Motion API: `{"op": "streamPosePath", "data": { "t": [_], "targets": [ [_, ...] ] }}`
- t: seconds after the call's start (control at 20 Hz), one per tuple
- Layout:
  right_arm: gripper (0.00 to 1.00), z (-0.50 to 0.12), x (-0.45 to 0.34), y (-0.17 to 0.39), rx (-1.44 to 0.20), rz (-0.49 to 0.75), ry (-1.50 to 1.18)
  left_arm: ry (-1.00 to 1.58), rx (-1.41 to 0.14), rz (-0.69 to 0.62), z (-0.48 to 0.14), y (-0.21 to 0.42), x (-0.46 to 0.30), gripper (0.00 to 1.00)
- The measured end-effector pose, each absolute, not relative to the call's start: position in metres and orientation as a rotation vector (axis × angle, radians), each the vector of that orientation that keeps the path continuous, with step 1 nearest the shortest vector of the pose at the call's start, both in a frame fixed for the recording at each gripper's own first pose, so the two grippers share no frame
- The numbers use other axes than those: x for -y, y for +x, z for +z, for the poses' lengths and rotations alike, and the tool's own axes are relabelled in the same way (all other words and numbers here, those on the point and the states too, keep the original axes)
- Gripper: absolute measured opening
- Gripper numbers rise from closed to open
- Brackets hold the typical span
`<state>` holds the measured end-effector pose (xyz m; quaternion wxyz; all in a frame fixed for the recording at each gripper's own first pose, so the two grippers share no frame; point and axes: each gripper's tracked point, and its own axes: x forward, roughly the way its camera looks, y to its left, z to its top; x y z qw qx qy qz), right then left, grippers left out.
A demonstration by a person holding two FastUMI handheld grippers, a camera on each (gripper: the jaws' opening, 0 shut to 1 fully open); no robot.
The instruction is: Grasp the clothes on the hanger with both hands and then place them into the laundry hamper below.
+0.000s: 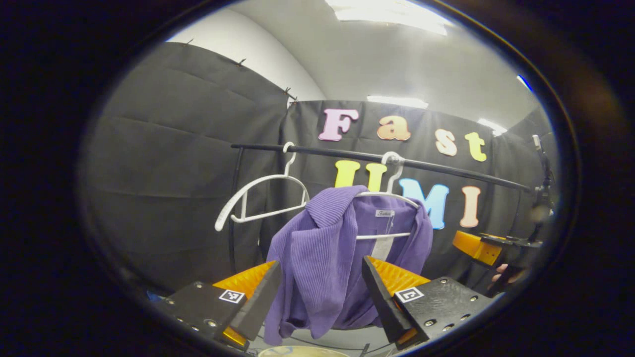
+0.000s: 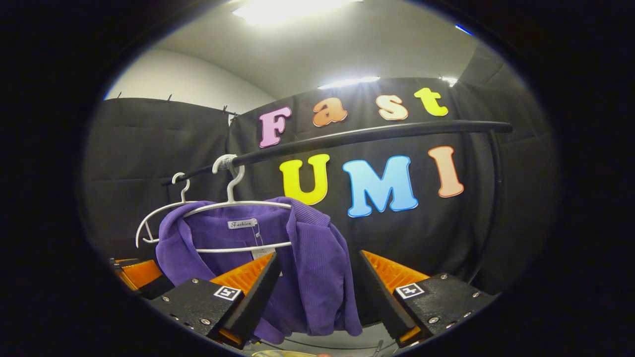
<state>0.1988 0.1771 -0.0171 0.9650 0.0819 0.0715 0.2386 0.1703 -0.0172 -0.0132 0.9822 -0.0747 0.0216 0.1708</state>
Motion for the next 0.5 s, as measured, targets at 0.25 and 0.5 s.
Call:
{"op": "streamPosePath", "data": {
  "t": [0.25, 0.5],
  "targets": [
    [0.97, -0.033, -0.207, 0.234, -0.160, 0.590, 0.184, -0.181, -0.069, 0.465, -0.037, 0.213, 0.016, 0.94],
    [0.96, -0.054, -0.216, 0.248, -0.172, 0.662, 0.167, -0.134, -0.072, 0.559, -0.045, 0.243, 0.009, 0.94]
  ]
}}
